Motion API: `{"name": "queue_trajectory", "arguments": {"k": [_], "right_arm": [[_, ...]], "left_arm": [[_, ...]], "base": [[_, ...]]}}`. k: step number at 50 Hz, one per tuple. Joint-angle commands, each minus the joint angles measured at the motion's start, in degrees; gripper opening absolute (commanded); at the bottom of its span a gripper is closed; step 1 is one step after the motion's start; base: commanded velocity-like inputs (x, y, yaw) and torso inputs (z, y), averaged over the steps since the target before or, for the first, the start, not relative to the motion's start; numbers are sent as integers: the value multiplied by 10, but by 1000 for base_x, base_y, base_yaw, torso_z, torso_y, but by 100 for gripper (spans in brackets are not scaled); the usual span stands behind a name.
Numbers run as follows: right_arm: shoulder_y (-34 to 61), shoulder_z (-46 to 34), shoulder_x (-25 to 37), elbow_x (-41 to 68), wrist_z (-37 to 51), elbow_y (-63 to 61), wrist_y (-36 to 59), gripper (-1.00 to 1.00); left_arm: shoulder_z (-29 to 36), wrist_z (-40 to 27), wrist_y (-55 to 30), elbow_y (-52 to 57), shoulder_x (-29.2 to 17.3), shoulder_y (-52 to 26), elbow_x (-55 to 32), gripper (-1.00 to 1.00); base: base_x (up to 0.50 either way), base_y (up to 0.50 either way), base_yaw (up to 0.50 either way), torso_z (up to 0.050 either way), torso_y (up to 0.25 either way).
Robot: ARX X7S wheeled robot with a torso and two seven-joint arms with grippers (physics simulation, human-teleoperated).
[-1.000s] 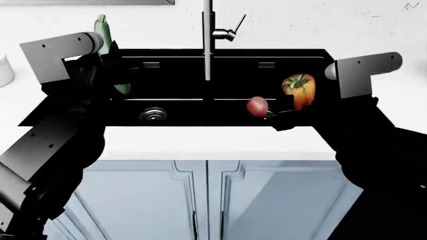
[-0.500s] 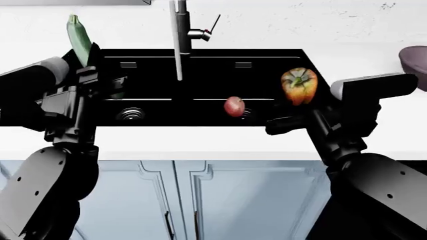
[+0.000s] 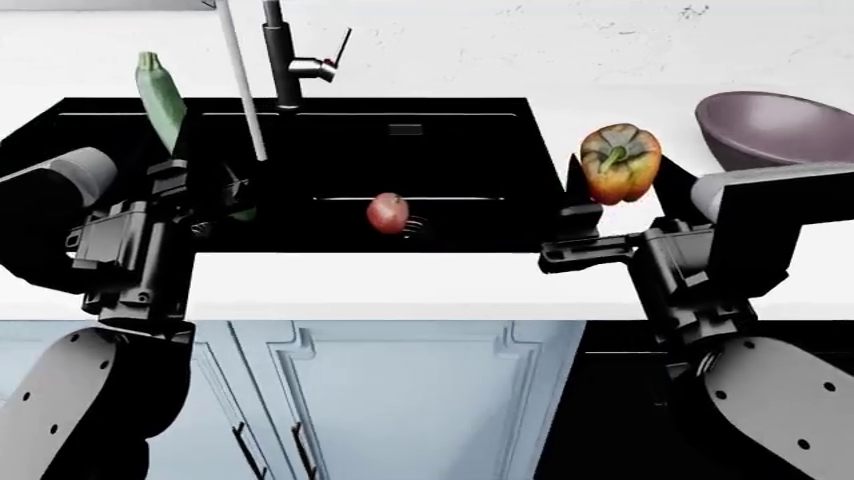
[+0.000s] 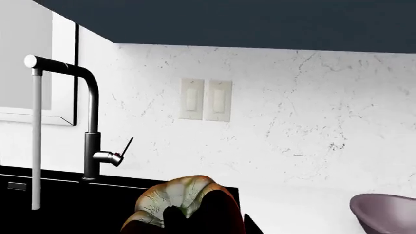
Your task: Pick the bell peppers and zucchinis from the sink and place them in one bowl. Place the pomegranate in the other bowl. Then turn off the sink faucet.
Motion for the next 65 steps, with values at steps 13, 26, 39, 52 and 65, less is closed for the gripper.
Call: {"name": "queue_trajectory", "arguments": {"k": [13, 26, 39, 52, 65], "right_arm": [[-6, 10, -1, -23, 5, -11, -11, -100], [-14, 17, 3, -29, 11, -18, -22, -100], [-6, 13, 6, -41, 29, -34, -3, -100], [-8, 13, 6, -41, 26, -32, -6, -100], [-12, 16, 8, -42, 28, -35, -9, -100]], "left_arm": [[-5, -16, -11, 14, -7, -1, -27, -100], [-3, -16, -13, 23, -10, 0, -28, -100], [-3, -14, -10, 24, -10, 3, -27, -100], [-1, -15, -11, 26, -10, 2, -26, -100], [0, -16, -11, 28, -11, 3, -25, -100]], "base": [[46, -500, 0, 0, 0], [92, -500, 0, 0, 0], [19, -500, 0, 0, 1], [30, -500, 0, 1, 0], [102, -500, 0, 0, 1]]}}
